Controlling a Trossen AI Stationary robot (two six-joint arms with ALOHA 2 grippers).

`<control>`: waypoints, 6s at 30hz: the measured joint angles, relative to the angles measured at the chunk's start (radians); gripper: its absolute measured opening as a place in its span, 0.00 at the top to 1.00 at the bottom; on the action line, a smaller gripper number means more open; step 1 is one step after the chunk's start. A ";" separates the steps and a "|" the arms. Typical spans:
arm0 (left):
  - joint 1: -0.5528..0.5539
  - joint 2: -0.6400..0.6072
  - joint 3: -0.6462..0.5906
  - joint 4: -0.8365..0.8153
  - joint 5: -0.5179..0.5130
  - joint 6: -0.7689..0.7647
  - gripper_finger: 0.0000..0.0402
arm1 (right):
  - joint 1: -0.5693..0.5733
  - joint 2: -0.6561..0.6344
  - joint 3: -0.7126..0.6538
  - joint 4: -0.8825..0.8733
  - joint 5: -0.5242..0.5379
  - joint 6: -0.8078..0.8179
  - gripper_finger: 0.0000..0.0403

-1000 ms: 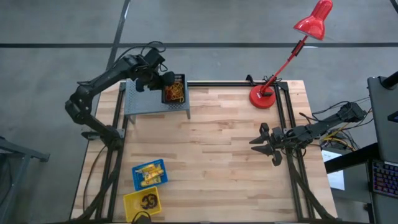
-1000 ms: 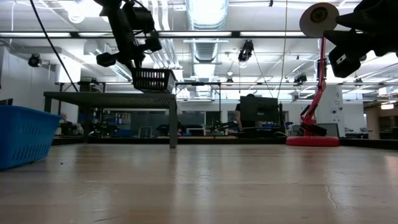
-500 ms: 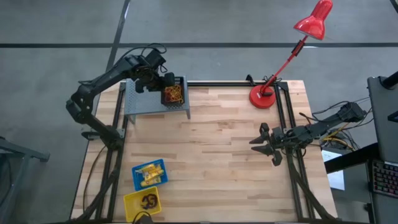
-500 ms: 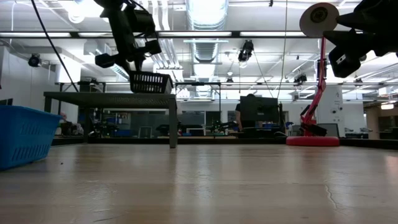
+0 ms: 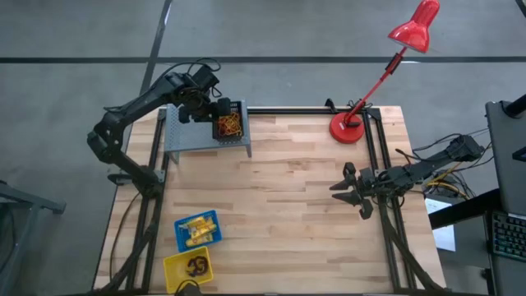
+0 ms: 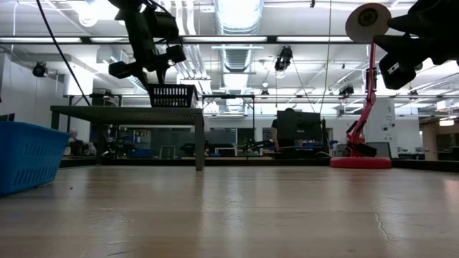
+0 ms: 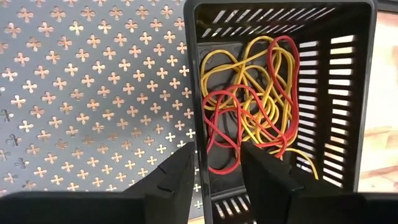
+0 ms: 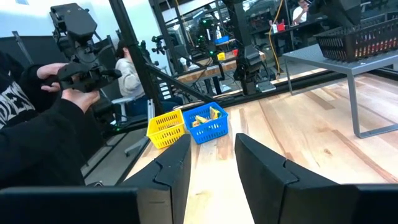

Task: Pick & Place Office Desk Supplies
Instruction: Put the blue bin with crayon boxes on the shelf

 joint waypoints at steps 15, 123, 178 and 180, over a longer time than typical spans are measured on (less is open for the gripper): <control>0.001 0.000 0.000 -0.029 -0.035 0.014 0.66 | 0.000 0.000 0.000 0.000 0.000 0.000 0.71; -1.194 -0.102 -0.674 0.328 -0.217 -0.031 0.97 | 0.000 0.000 0.000 0.000 0.000 0.000 0.72; -0.837 -0.626 -0.400 -0.310 -0.277 -0.879 0.97 | 0.000 0.000 0.000 0.000 0.000 0.000 0.73; -0.810 -0.626 -0.372 -0.346 -0.298 -0.879 0.97 | 0.000 0.000 0.000 0.000 0.000 0.000 0.72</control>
